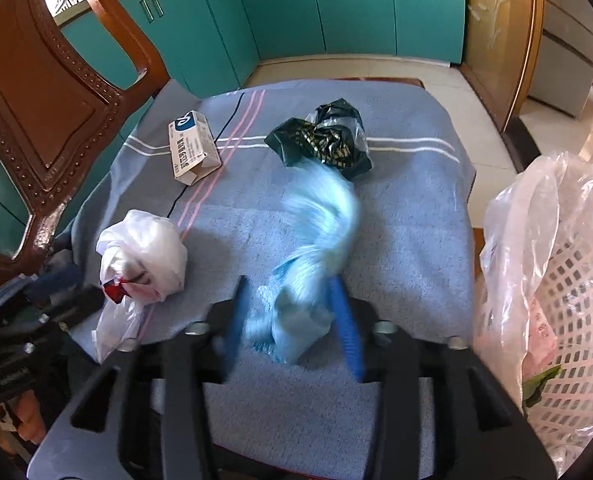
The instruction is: Collect trash
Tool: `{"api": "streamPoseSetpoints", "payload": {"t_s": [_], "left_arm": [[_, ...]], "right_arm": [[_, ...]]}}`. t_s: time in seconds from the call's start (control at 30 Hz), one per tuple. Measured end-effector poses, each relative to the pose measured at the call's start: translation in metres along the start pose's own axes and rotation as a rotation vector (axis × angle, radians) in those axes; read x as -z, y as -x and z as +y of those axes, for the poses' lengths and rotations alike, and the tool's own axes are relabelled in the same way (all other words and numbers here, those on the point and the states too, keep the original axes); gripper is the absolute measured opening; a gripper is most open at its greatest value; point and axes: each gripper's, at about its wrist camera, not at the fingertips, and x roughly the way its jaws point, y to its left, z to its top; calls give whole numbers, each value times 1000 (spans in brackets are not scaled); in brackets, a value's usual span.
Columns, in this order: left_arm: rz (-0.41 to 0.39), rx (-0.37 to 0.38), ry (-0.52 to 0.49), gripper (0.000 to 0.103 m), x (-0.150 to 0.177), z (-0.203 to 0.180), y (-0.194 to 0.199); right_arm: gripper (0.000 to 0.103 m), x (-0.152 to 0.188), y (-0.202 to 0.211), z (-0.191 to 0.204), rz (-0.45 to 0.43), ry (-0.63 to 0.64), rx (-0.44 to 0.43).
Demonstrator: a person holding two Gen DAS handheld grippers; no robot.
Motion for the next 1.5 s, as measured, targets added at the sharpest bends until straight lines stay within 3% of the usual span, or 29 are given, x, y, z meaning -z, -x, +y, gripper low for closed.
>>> {"api": "streamPoseSetpoints", "payload": {"t_s": [0.03,0.3,0.37,0.4,0.43,0.53,0.63,0.87,0.9,0.97,1.1,1.27,1.4,1.5], "left_arm": [[-1,2,-7,77,-4,-1,-3],[44,14,-48,80,-7,-9,-42],[43,16,-49,72,-5,-9,-48],[48,27,-49,57,-5,-8,-51],[52,38,-44,49,-4,-8,-52],[37,29,-33,39,-2,-4,-49],[16,-18,-36,35,-1,-2,-40],[-37,-78,-25,35,2,6,-13],[-34,-75,-17,35,3,8,-12],[-26,-73,-6,35,4,12,-12],[3,-56,10,35,7,14,-18],[30,-63,18,36,11,15,-27],[35,-59,34,41,13,18,-31],[34,-66,32,47,14,19,-31]], "right_arm": [[56,-1,0,2,-9,10,19],[56,-1,-6,4,-8,39,95],[56,-1,-8,5,-6,45,105],[56,0,-9,5,-5,47,108],[56,-1,-11,6,-2,49,108],[56,-1,-16,9,7,54,107],[56,0,-19,12,12,56,105],[55,2,-28,20,18,81,109],[53,2,-27,22,10,90,111],[38,3,-26,26,0,111,108],[28,3,-19,34,-12,167,74],[28,2,-12,41,-12,243,50],[29,1,-11,35,-11,214,76],[38,2,-15,33,-4,193,91]]}}
